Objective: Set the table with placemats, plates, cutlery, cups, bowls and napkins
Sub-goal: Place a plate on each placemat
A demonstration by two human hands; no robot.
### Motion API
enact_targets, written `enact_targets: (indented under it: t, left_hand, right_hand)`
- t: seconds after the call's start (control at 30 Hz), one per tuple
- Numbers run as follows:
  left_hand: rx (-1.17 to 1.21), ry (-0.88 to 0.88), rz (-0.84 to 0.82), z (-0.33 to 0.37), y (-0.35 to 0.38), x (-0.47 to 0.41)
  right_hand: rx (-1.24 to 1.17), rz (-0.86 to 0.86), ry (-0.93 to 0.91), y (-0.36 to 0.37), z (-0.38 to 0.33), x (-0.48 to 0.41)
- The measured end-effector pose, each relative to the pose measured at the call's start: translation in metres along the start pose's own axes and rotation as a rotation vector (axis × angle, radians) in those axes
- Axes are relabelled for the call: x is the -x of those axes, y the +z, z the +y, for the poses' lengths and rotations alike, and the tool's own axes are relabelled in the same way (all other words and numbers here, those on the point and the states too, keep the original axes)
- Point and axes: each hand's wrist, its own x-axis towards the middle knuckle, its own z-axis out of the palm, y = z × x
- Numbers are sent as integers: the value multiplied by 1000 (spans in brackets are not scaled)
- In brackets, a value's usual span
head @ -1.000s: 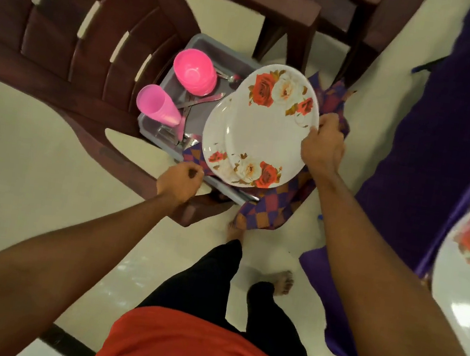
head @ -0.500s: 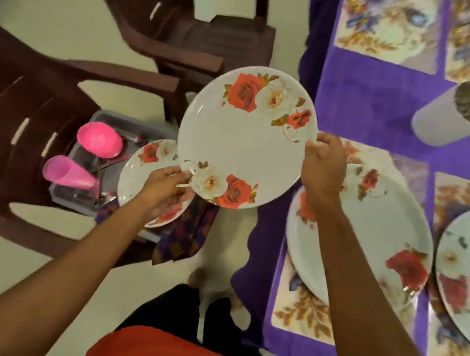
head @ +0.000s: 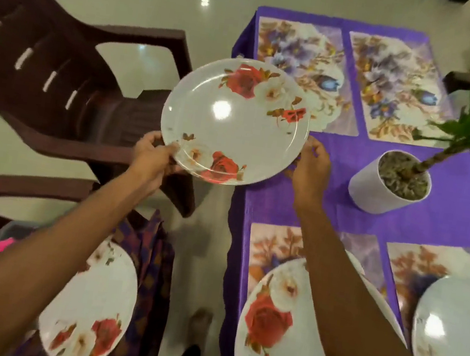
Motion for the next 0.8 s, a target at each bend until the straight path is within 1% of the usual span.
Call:
enact_targets:
  t: [0.13,0.23,0.3,0.4,0.43,0.5,0.6,0.8]
  left_hand:
    - [9,19,-26,35,67,-69]
    - [1,14,-55,53,114,-110]
    - [-6,14,-81,60,144,-132]
    - [-1,16,-111,69,184,-156]
    - [0,13,-116,71,196,-163]
    - [15,-1,-119,73,215,-174]
    - [17,-16,-99,70,235,-187]
    - [-17,-28,-83,57,253,-201]
  right_hand:
    - [453,66,-255,13,12,-70]
    - [676,-7,-498,17,26,-116]
    - [813,-73,-579,24,35,-137]
    - [1086,-131,-549,31,49,-144]
    - [1134,-137,-522,32,54,-142]
    - [1148,-136,-483,31,60,-138]
    - [1149,-110,-478,30,61,-133]
    - [1139,-109,-466,31,59,-132]
